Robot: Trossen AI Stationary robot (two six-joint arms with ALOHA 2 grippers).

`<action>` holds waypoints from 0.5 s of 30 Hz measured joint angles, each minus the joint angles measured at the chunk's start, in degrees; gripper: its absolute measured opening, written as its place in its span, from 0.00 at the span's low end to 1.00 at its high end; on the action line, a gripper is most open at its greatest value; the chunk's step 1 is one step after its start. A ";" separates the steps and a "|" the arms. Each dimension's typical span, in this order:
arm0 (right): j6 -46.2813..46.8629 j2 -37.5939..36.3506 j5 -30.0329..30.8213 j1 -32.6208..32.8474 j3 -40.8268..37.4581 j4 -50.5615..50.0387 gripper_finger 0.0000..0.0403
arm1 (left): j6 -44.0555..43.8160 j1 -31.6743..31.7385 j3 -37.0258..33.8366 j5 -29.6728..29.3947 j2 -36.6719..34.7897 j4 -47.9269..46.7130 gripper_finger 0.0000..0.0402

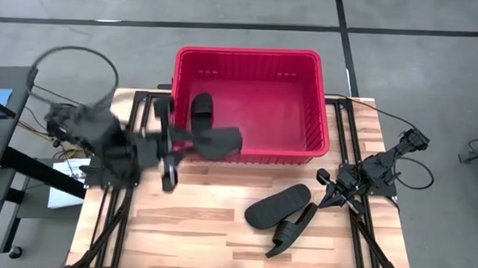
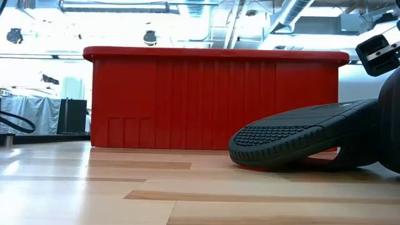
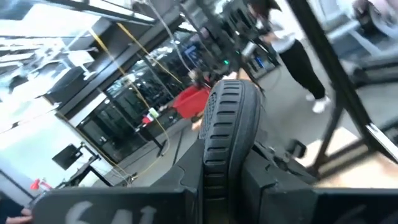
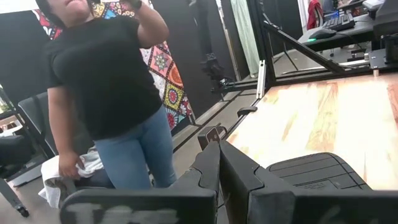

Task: Pick and place slides into bin
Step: Put the black slides into the red bin

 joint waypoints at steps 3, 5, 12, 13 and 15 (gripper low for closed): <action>0.00 0.00 -0.02 0.00 0.01 0.00 0.00 | -1.42 5.54 0.67 3.92 -0.93 -0.30 0.09; 0.02 0.00 -0.02 0.00 0.00 0.00 0.00 | -2.71 9.41 0.87 6.93 -1.18 -0.28 0.09; 0.02 -0.02 0.00 0.00 0.00 0.02 0.00 | -9.33 24.54 0.93 19.19 -0.72 -0.07 0.09; 0.00 -0.02 0.00 0.00 0.02 0.02 0.00 | -10.42 26.80 0.93 20.72 -0.41 0.03 0.09; 0.00 0.00 -0.02 0.00 0.00 0.02 0.00 | -12.46 31.00 0.91 23.65 0.03 -0.24 0.09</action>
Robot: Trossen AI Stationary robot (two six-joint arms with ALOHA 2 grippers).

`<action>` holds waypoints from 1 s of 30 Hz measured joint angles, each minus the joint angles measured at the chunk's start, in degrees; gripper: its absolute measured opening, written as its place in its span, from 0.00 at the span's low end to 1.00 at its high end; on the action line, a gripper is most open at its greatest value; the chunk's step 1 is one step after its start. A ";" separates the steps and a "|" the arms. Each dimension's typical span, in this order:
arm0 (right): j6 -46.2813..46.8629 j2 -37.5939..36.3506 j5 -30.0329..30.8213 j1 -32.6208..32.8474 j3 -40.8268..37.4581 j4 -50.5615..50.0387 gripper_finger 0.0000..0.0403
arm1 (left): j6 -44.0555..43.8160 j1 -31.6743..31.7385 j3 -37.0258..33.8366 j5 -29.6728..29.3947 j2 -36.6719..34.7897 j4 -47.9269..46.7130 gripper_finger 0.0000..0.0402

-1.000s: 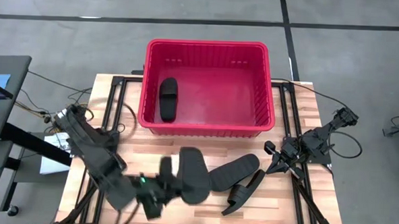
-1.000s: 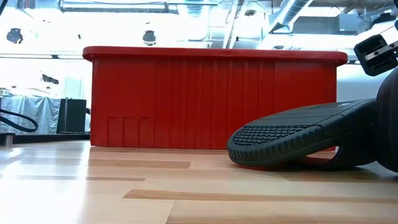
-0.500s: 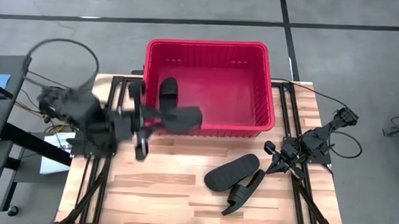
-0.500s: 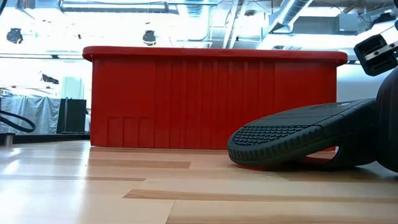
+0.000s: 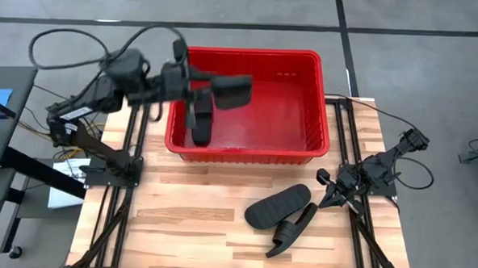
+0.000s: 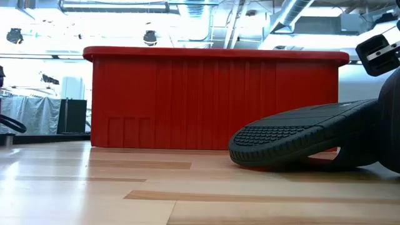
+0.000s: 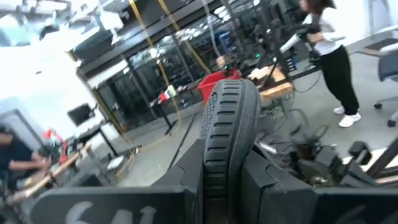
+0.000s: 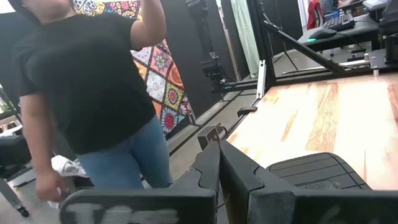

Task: Pick and place slides into bin
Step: Put the black slides into the red bin

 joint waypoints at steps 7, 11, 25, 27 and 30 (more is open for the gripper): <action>0.02 -0.01 0.02 0.00 0.00 -0.01 0.00 | -6.36 13.67 -0.01 9.62 1.63 0.13 0.09; 0.02 0.00 0.02 0.00 0.02 0.00 0.00 | -10.25 19.56 0.03 16.05 2.30 0.32 0.09; 0.00 -0.02 -0.01 0.00 0.02 0.00 0.00 | -23.07 33.74 -10.43 33.14 3.66 0.78 0.09; 0.01 -0.02 -0.01 0.00 0.02 0.00 0.00 | -23.09 35.50 -12.75 34.75 3.69 2.04 0.09; 0.00 -0.02 -0.01 0.00 0.00 0.00 0.00 | -24.52 37.59 -17.71 37.86 3.58 7.72 0.09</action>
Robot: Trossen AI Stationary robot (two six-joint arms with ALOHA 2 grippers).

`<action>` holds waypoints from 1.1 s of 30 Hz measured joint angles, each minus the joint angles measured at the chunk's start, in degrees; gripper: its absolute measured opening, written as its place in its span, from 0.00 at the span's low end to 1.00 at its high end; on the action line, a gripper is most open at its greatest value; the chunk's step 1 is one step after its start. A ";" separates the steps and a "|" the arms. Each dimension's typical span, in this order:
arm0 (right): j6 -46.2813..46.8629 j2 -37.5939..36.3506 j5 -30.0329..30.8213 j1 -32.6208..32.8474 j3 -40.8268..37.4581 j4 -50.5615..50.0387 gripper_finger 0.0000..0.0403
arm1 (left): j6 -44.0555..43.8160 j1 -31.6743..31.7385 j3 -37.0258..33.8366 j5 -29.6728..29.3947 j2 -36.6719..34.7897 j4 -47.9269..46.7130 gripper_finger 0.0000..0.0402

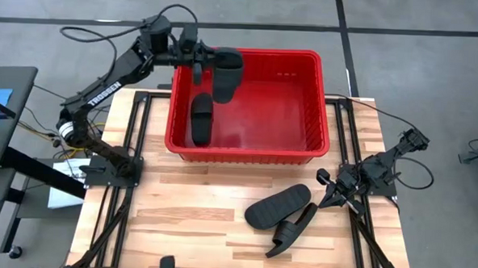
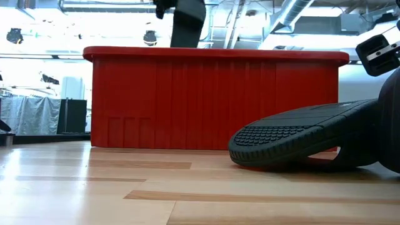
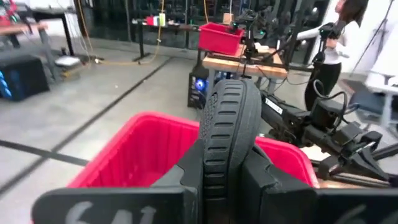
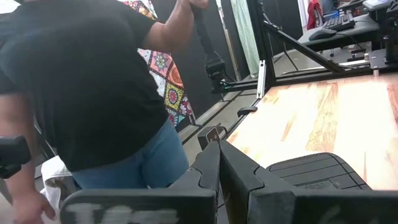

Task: Pick and place slides into bin
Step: Put the black slides into the red bin

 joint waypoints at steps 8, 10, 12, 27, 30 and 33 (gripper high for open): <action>0.02 0.00 0.00 0.00 -0.01 0.00 0.00 | -5.80 4.06 -11.70 5.29 0.07 12.12 0.09; 0.00 0.01 0.00 0.00 0.01 0.00 0.00 | -6.54 4.43 -13.68 6.05 0.07 14.20 0.09; 0.02 0.00 0.00 0.00 0.01 0.00 0.00 | -6.62 4.42 -15.15 6.11 0.02 14.65 0.09; 0.00 0.00 -0.02 0.00 0.00 0.00 0.00 | -13.02 4.11 -27.50 7.20 0.02 24.13 0.09; 0.01 0.00 -0.02 0.00 0.00 0.00 0.00 | -13.42 3.96 -29.63 7.12 0.02 26.27 0.09; 0.00 0.00 -0.02 0.00 -0.01 0.00 0.00 | -13.97 3.83 -31.88 6.99 0.02 28.29 0.09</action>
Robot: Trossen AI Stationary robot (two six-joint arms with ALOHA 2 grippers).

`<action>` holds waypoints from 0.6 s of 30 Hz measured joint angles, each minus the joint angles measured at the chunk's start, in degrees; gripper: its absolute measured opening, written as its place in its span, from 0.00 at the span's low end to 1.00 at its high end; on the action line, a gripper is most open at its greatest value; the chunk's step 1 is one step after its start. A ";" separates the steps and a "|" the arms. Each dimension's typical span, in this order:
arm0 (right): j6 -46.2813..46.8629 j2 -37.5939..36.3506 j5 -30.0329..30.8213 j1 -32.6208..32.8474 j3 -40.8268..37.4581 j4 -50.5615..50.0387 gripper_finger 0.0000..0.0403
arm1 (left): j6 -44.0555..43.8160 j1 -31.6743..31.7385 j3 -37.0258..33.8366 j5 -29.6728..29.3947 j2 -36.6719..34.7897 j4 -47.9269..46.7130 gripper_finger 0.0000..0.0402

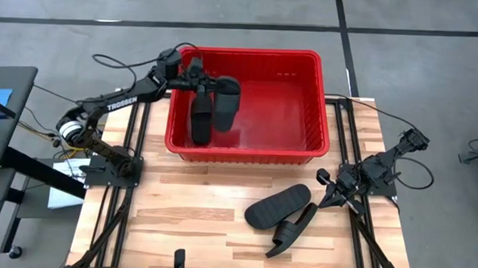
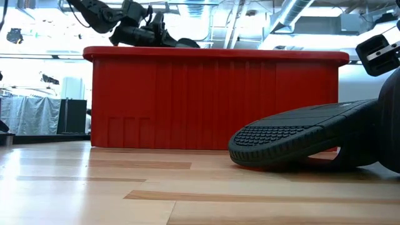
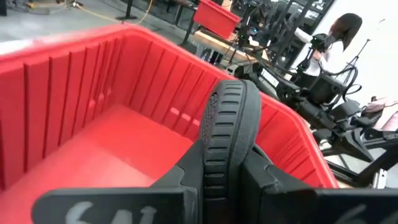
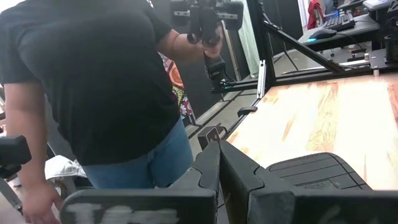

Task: Pick and place slides into bin
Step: Put the black slides into the red bin

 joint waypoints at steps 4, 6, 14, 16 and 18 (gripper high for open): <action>0.00 0.00 0.00 0.00 0.02 0.00 0.00 | 0.03 -0.20 -2.85 -1.17 0.00 2.36 0.09; 0.00 0.00 0.00 0.00 0.01 0.00 0.00 | 0.07 -0.22 -4.22 -1.42 0.00 4.18 0.09; 0.02 0.02 -0.01 0.00 0.02 0.00 0.00 | -0.47 -0.48 -5.23 -1.19 3.78 7.33 0.09; 0.01 0.00 -0.07 0.00 0.01 0.01 0.00 | -2.12 -0.59 -5.25 -0.40 5.69 9.00 0.09; 0.00 0.00 -0.09 0.00 0.02 0.02 0.00 | -4.01 -0.68 -5.25 1.00 7.57 11.68 0.09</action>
